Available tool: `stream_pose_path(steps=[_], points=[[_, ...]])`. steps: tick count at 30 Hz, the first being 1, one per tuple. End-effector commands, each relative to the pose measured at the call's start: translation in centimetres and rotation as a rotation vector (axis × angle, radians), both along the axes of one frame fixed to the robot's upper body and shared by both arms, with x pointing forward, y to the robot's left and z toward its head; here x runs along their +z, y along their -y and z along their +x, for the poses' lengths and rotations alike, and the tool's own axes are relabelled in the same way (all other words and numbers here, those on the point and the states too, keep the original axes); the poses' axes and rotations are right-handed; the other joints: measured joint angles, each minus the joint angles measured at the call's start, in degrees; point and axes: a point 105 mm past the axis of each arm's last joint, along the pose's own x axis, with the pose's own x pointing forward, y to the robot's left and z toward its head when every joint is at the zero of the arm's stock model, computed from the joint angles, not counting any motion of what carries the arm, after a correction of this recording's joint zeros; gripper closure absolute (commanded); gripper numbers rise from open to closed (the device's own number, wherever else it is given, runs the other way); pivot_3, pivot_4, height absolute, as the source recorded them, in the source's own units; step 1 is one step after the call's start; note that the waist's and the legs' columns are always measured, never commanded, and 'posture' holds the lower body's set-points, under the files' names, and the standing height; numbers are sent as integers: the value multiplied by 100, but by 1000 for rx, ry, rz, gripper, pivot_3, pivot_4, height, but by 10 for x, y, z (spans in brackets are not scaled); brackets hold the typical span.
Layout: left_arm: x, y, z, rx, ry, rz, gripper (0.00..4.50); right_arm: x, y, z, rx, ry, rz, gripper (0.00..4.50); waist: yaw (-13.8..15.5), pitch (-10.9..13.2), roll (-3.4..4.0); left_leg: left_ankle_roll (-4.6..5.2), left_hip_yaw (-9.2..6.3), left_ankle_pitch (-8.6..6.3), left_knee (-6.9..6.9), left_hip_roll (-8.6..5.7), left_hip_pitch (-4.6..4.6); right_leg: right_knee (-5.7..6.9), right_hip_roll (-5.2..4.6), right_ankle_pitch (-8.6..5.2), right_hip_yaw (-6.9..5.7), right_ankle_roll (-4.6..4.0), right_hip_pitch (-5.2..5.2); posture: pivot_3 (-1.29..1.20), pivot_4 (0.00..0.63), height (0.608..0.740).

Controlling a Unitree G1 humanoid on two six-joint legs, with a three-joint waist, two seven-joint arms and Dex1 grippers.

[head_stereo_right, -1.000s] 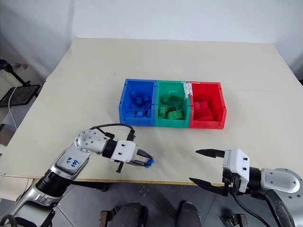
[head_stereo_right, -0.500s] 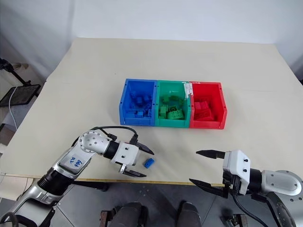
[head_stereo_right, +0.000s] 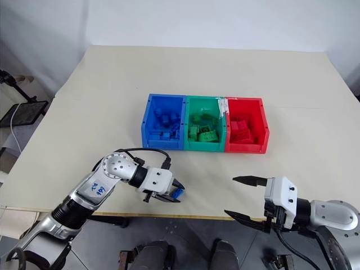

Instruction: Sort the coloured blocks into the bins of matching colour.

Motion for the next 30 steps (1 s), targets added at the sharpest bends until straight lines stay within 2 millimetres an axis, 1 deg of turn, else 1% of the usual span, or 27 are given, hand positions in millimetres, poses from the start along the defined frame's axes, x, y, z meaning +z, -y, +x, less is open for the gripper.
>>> stream_pose_path(steps=[1,3,5,6,10,12,15,16,19,22,24,25,27,30], points=[[2,-4,3,23,17,0,2984,2,-3,1,23,15,0,0,-3,0,0,0,0,0,0,0,0,0,0,0,0,0,0,0,150,740],[13,2,3,14,36,-85,2984,3,-2,2,23,18,1,0,-1,0,0,0,1,0,0,0,0,0,0,0,0,0,0,0,150,740],[36,9,7,28,76,-239,2984,5,-1,2,12,31,10,0,18,1,-1,0,0,0,1,-1,-2,-1,-1,0,1,0,0,0,150,740],[45,10,10,52,88,-293,2984,7,-1,3,4,39,19,0,27,1,-1,0,-3,0,3,-1,-4,0,-1,0,0,0,0,0,150,740],[86,-5,42,293,167,-536,2984,25,1,8,-70,98,121,0,3,1,-1,0,-7,0,3,0,-5,0,-1,0,-3,0,0,0,150,740],[103,-11,63,428,210,-621,2984,32,2,13,-108,122,165,0,2,1,-2,0,-7,0,4,0,-3,3,-1,0,-3,0,0,0,150,740],[114,-16,98,624,258,-653,2984,37,3,20,-146,148,196,0,36,1,-4,0,-7,0,8,-5,-4,2,-2,0,-3,1,2,0,150,740],[116,-16,107,677,244,-660,2984,38,4,22,-154,155,193,0,39,1,-4,1,-6,0,7,-7,-4,2,-2,0,-2,1,2,0,150,740],[118,-10,123,754,204,-678,2984,39,5,26,-169,163,198,0,26,1,-5,1,-8,0,2,-10,-5,2,-2,1,-5,2,1,0,150,740],[118,-7,128,768,174,-676,2984,42,4,27,-169,171,208,0,6,1,-4,0,-8,0,-7,-9,-5,1,-2,1,-9,2,-3,0,150,740],[122,-9,130,788,179,-686,2268,44,3,28,-163,177,209,0,-11,1,-5,0,-8,0,-9,-7,-6,1,-1,1,-12,2,-6,0,150,740],[125,-10,128,779,174,-706,2022,45,2,28,-162,178,211,0,-13,1,-5,0,-8,0,-9,-7,-7,1,-1,1,-12,2,-6,0,150,740],[123,-20,129,807,200,-682,1432,46,3,28,-163,181,213,0,-13,1,-5,0,-8,0,-8,-6,-6,1,-1,1,-11,2,-6,0,150,740],[118,-38,120,788,179,-683,559,44,2,31,-153,177,211,0,-33,1,-4,0,-7,1,-6,-5,-5,2,-1,1,-9,2,-6,0,150,740]])
